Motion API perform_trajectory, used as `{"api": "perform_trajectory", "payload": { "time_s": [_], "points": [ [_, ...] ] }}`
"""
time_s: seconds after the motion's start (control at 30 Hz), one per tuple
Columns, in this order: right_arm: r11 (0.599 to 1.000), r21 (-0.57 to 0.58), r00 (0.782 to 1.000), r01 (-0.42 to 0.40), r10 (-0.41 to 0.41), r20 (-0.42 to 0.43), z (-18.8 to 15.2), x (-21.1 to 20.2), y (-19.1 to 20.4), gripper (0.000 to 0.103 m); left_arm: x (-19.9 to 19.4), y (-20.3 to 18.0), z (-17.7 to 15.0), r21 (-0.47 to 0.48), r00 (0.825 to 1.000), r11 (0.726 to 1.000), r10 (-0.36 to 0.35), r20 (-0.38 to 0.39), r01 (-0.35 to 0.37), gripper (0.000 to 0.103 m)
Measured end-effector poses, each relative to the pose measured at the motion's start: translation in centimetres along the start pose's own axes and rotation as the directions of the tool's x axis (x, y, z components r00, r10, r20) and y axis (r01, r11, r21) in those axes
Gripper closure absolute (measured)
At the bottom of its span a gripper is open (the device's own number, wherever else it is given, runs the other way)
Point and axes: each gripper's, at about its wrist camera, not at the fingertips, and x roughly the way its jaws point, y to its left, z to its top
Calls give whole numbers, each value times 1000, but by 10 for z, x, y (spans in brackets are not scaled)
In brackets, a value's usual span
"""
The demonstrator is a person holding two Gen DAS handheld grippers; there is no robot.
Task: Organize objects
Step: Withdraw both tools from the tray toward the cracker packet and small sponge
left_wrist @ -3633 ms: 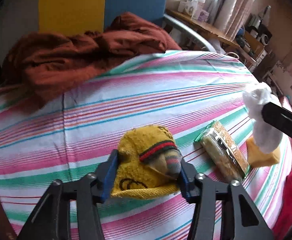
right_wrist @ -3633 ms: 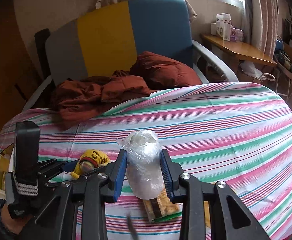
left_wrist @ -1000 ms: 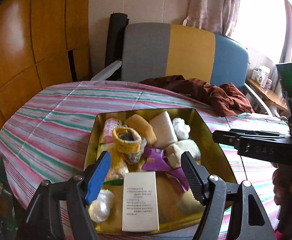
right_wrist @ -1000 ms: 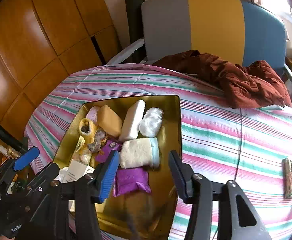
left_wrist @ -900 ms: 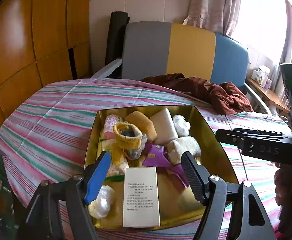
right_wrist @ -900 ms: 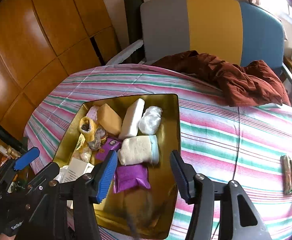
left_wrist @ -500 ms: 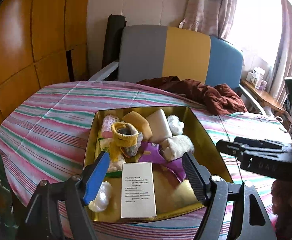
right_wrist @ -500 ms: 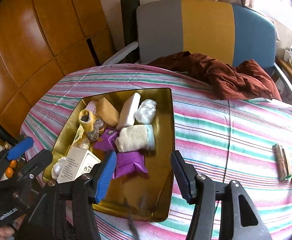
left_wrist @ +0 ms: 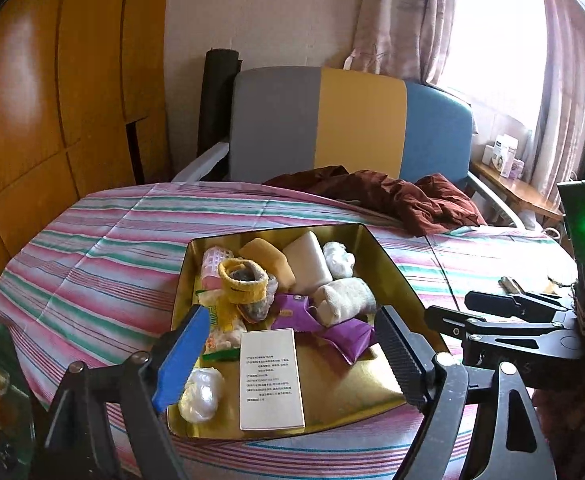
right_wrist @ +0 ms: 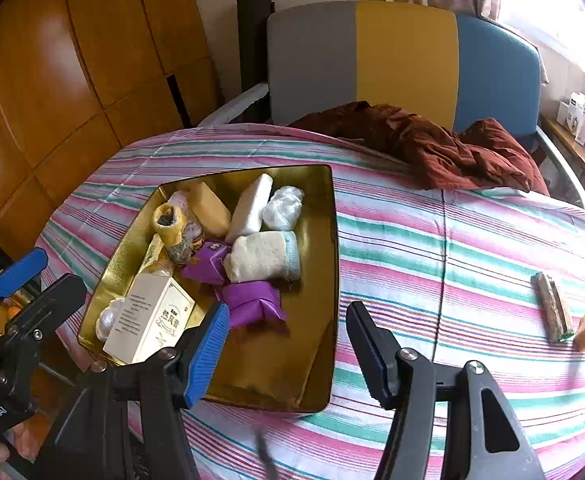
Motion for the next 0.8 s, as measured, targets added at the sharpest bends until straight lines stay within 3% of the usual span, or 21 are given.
{"api": "perform_trajectory", "payload": {
  "time_s": [0.4, 0.8],
  "points": [
    [997, 73, 999, 39, -39, -13, -7, -1, -31, 41, 2, -17, -4, 51, 1000, 998, -24, -16, 25, 17],
    [969, 221, 994, 111, -113, -1, -11, -16, -102, 41, 13, -47, -7, 129, 997, 990, -58, -53, 64, 17]
  ]
}}
